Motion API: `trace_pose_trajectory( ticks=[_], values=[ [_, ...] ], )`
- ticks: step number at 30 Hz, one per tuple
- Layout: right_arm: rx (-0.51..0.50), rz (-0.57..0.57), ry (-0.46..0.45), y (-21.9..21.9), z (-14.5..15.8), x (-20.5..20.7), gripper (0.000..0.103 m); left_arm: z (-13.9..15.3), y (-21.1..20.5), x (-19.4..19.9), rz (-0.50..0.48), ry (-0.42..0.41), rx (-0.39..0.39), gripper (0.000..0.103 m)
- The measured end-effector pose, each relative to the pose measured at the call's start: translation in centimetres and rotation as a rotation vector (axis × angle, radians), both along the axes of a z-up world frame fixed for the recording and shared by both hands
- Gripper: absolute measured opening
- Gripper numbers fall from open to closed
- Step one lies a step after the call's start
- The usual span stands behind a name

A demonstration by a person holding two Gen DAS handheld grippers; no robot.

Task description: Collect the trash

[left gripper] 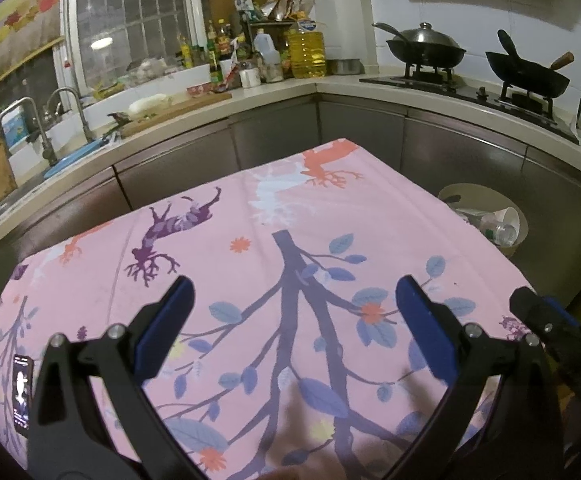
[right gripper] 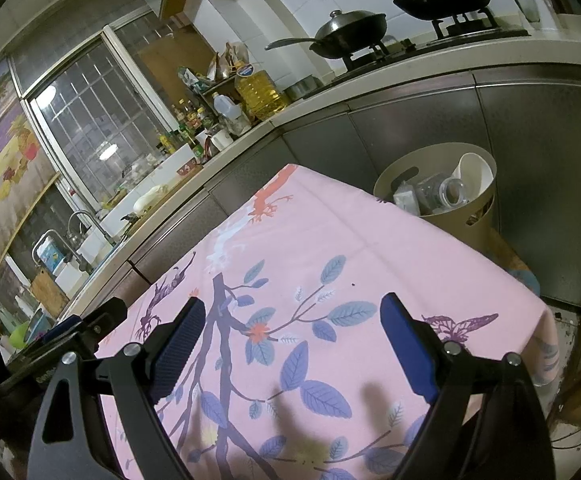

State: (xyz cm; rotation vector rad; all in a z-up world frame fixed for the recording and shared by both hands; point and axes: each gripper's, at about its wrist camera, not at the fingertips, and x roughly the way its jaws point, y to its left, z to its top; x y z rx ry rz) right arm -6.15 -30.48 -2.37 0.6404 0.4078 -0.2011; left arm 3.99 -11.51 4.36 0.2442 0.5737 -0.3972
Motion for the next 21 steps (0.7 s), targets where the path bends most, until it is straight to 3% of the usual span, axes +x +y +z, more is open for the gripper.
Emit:
trace_pose_trajectory(
  ticks=[8, 21],
  values=[
    [-0.001, 0.001, -0.001, -0.1, 0.1, 0.1, 0.086, 0.0, 0.1, 0.3, 0.018, 0.003, 0.011, 0.097],
    [-0.044, -0.017, -0.039, -0.1, 1.1, -0.5, 0.086, 0.2, 0.5, 0.9, 0.01, 0.046, -0.037, 0.097]
  ],
)
